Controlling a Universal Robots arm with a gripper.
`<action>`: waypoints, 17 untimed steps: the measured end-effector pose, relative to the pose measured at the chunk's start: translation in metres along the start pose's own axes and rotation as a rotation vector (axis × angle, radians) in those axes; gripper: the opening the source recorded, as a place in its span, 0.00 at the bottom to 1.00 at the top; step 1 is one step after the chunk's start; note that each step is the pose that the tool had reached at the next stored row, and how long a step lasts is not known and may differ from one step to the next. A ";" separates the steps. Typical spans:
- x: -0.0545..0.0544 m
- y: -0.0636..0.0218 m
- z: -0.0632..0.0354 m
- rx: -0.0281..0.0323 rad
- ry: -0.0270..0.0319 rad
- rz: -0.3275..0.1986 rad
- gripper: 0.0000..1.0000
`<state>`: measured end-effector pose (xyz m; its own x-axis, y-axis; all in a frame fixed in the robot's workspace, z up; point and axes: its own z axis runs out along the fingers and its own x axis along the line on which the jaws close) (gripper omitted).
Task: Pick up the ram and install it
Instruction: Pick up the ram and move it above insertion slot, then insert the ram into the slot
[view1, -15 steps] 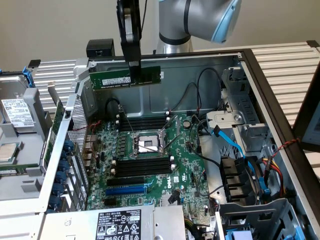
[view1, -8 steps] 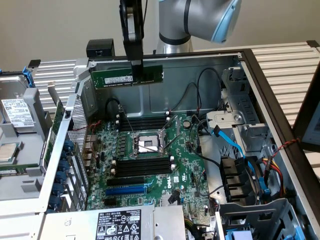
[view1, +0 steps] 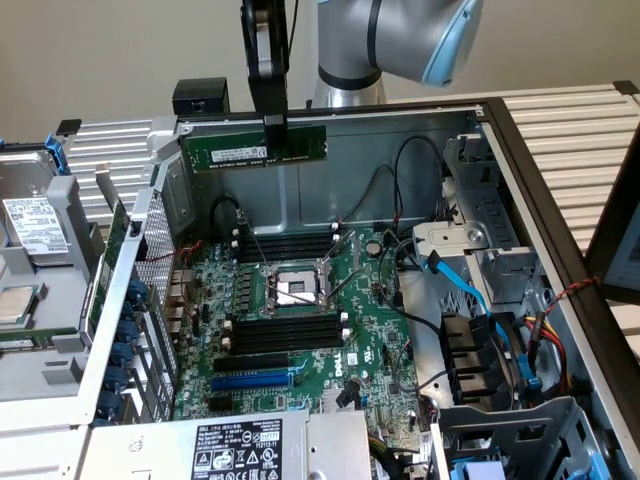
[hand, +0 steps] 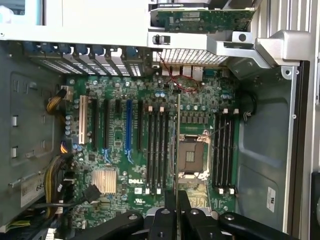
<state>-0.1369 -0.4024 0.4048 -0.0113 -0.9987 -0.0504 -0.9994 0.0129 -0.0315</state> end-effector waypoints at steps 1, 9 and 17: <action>0.000 0.0000 0.0001 0.0002 -0.0009 0.002 0.14; 0.000 -0.0001 0.0005 0.0007 -0.0025 0.013 0.14; -0.003 -0.0071 0.0215 -0.0116 -0.0104 0.015 0.14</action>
<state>-0.1290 -0.3983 0.3837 -0.0264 -0.9978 -0.0611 -0.9994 0.0276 -0.0191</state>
